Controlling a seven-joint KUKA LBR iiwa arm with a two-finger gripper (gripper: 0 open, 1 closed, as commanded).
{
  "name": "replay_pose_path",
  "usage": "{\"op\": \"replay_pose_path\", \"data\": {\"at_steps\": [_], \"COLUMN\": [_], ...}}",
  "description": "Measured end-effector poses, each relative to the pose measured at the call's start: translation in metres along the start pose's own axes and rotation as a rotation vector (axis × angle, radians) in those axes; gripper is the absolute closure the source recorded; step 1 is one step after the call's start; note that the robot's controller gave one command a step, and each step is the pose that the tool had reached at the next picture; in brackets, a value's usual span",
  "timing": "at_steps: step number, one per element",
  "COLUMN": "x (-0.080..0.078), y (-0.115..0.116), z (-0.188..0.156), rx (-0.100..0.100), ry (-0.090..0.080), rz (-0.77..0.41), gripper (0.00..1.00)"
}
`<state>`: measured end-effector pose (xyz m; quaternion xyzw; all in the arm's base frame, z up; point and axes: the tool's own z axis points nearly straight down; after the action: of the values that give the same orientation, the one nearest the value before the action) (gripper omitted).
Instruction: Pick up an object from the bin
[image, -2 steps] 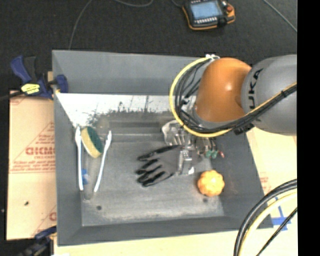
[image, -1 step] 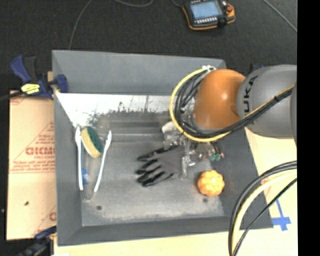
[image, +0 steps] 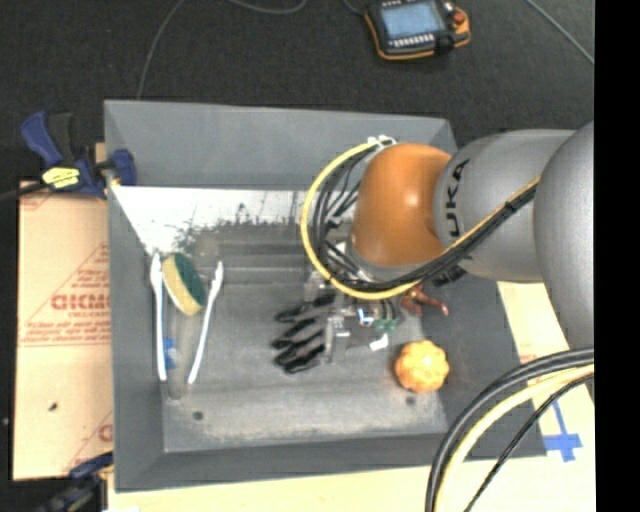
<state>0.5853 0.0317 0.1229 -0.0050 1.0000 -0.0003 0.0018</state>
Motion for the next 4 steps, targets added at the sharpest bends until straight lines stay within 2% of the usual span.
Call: {"op": "replay_pose_path", "data": {"at_steps": [1, 4], "x": [-0.0244, -0.0242], "y": [-0.0121, -0.012], "z": [0.0501, 0.0502], "rx": [0.003, 0.002], "ry": [-0.007, -0.007], "rz": [-0.129, -0.127], "gripper": [1.0, 1.0]}}
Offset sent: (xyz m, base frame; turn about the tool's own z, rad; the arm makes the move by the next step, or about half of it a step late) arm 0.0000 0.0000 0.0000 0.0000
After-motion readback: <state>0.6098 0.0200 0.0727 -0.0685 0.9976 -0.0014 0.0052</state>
